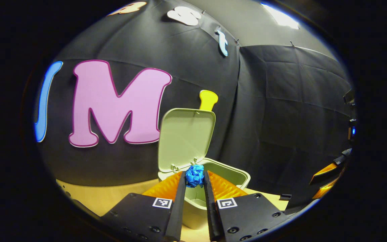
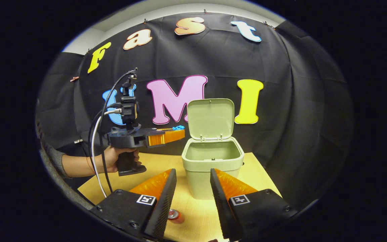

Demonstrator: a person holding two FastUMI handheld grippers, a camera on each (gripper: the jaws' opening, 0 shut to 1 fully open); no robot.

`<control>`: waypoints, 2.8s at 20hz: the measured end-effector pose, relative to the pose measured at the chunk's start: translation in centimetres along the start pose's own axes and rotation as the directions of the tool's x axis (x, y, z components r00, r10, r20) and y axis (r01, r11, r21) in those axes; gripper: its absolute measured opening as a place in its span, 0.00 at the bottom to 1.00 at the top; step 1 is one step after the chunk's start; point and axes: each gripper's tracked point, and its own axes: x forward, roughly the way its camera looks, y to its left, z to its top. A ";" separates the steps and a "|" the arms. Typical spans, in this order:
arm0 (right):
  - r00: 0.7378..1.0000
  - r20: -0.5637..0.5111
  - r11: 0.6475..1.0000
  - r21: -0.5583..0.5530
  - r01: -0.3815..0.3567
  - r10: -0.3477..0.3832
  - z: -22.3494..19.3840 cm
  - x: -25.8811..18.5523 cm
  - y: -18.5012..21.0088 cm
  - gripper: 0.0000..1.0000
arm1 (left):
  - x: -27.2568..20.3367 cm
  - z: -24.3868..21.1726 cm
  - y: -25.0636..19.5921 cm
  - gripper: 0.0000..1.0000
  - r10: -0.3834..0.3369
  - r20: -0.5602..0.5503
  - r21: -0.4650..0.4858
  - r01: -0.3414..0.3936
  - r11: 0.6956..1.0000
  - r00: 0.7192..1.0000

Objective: Press the lid of the desktop garbage bin to open it, pick up the crumpled paper on the desktop and throw it into the bin, then pick up the pop can on the desktop and drop it into the bin, and finally close the garbage bin lid.

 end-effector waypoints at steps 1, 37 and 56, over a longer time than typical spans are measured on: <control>1.000 0.000 1.000 0.001 0.016 -0.016 -0.1 -0.2 -0.4 0.65 | 0.7 -0.4 -0.2 0.34 -0.008 -0.015 0.000 0.008 1.000 1.000; 0.955 -0.218 0.973 -0.075 -0.220 0.200 -12.3 2.1 6.6 0.84 | -16.3 2.0 2.7 0.94 0.288 0.082 -0.008 -0.288 0.957 0.954; 0.862 -0.471 0.954 -0.122 -0.275 0.189 -25.2 7.4 8.9 0.85 | -31.5 -6.7 10.0 0.94 0.539 -0.084 -0.096 -0.546 0.832 0.838</control>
